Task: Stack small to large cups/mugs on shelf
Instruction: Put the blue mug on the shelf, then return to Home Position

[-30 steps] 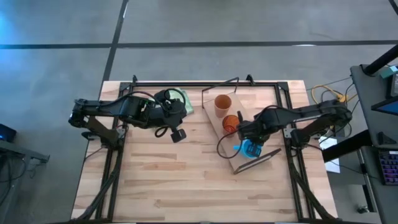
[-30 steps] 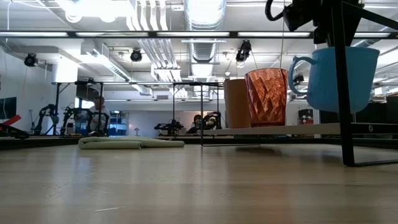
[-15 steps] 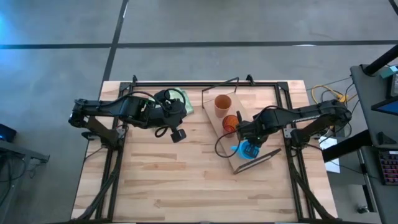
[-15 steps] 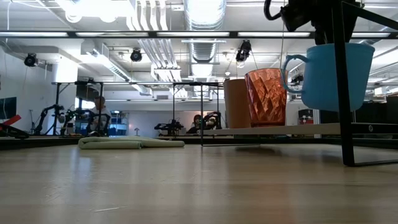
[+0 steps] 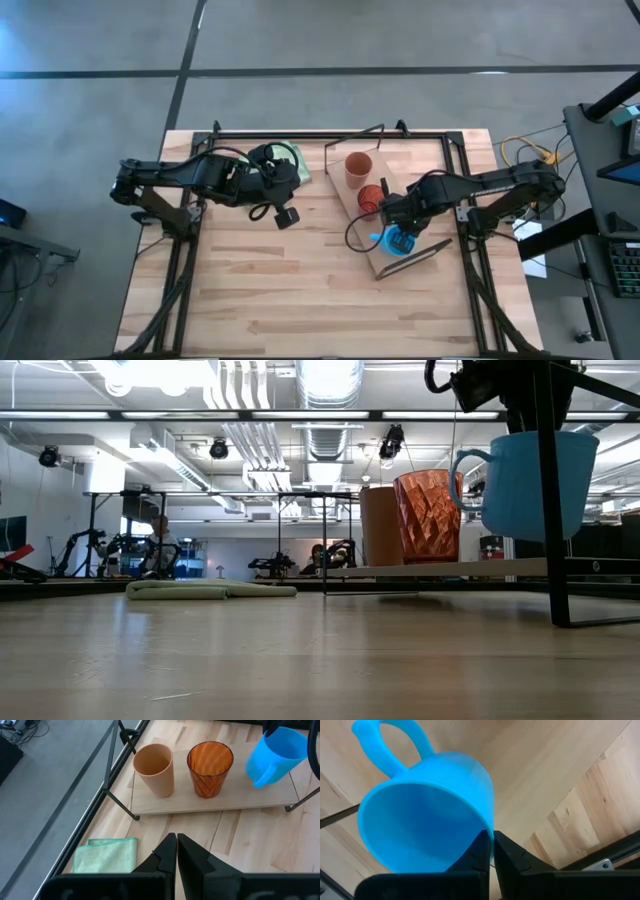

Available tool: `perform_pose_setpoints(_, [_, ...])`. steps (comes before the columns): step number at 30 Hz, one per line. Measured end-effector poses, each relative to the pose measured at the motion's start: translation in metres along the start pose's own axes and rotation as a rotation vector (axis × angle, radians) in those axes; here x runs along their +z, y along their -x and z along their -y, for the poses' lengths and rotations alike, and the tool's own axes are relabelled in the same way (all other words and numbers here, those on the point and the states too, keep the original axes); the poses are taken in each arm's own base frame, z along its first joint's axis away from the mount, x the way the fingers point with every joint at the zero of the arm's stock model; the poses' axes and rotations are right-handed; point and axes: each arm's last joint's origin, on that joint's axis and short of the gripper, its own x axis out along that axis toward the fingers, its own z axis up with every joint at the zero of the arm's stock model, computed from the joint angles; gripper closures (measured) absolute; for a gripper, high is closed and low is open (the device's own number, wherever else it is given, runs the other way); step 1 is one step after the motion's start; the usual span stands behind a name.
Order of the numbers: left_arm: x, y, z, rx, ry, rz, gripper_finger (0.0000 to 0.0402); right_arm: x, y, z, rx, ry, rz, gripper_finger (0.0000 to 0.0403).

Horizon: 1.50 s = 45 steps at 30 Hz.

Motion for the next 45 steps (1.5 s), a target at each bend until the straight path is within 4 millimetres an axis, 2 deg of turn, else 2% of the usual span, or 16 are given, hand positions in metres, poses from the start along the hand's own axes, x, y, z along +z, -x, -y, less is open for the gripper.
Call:
perform_pose_setpoints(8, [0.000, 0.000, 0.000, 0.000, -0.001, -0.001, 0.0402, -0.003, -0.015, 0.003, -0.033, -0.006, -0.038, 0.0394])
perform_pose_setpoints(24, [0.000, 0.000, 0.000, -0.002, -0.003, -0.003, 0.0402, -0.003, -0.029, 0.002, 0.013, -0.024, -0.040, 0.0394])
perform_pose_setpoints(31, [0.000, 0.000, 0.000, -0.001, -0.003, -0.004, 0.0402, 0.000, -0.024, 0.000, 0.019, -0.048, -0.016, 0.0393])
perform_pose_setpoints(45, [0.000, 0.000, 0.000, -0.001, -0.003, -0.004, 0.0402, 0.001, -0.020, -0.001, 0.023, -0.051, 0.002, 0.0331])
